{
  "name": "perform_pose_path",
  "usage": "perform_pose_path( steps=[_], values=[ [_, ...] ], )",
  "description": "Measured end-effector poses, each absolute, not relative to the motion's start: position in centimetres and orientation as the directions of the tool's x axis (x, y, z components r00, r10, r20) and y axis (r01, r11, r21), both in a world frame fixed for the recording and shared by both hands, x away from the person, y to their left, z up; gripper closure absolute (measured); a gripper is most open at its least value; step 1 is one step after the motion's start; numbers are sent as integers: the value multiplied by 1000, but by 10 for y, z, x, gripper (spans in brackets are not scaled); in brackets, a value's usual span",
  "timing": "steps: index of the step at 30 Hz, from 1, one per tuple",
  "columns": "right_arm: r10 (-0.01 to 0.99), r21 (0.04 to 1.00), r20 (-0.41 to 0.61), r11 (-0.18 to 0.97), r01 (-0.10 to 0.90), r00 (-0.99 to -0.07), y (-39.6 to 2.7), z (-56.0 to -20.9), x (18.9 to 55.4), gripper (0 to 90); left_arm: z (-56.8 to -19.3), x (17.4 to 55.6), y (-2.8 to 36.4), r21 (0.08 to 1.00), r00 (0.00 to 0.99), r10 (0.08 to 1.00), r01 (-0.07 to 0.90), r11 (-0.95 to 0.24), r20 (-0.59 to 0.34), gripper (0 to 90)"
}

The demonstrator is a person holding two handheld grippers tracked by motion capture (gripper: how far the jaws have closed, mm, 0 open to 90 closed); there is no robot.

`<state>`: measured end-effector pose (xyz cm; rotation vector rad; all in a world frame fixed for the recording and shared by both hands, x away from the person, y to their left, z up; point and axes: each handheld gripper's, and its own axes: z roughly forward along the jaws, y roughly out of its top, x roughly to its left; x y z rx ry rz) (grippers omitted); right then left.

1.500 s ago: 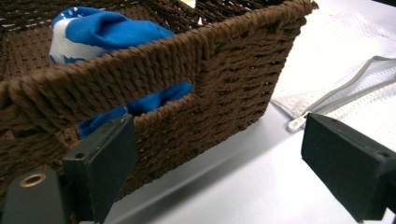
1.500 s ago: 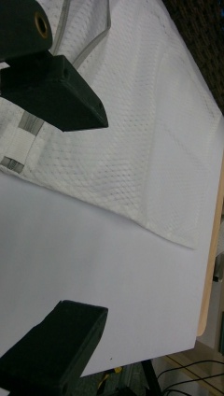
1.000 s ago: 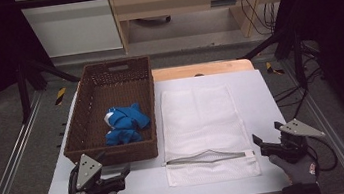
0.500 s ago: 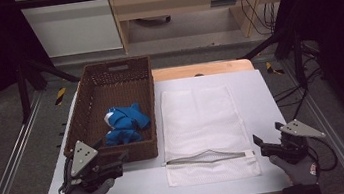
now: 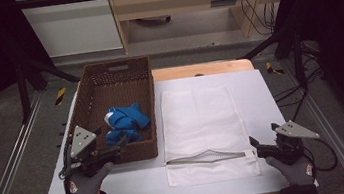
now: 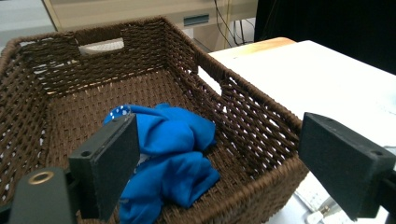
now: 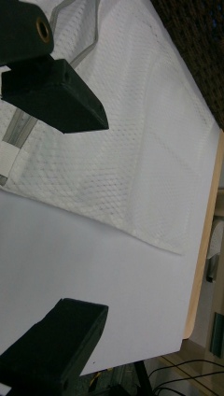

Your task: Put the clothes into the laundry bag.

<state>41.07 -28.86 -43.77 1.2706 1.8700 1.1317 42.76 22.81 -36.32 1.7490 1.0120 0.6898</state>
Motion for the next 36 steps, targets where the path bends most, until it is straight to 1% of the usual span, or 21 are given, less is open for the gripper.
perform_pose_path(
  steps=[9, 19, 26, 36],
  values=[
    [936, 893, -19, 174, 415, -351, -289, -437, 410, 105, -359, 447, 228, 918, 475, 880, 345, -195, 8, 131],
    [935, 889, -24, 182, 420, -353, -287, -439, 411, 108, -352, 478, 232, 898, 445, 895, 387, -211, 19, 127],
    [934, 888, -28, 187, 421, -356, -286, -440, 412, 108, -353, 498, 232, 876, 436, 899, 420, -238, 35, 113],
    [934, 885, -26, 187, 427, -355, -287, -442, 413, 107, -356, 528, 231, 849, 411, 910, 461, -258, 53, 121]
  ],
)
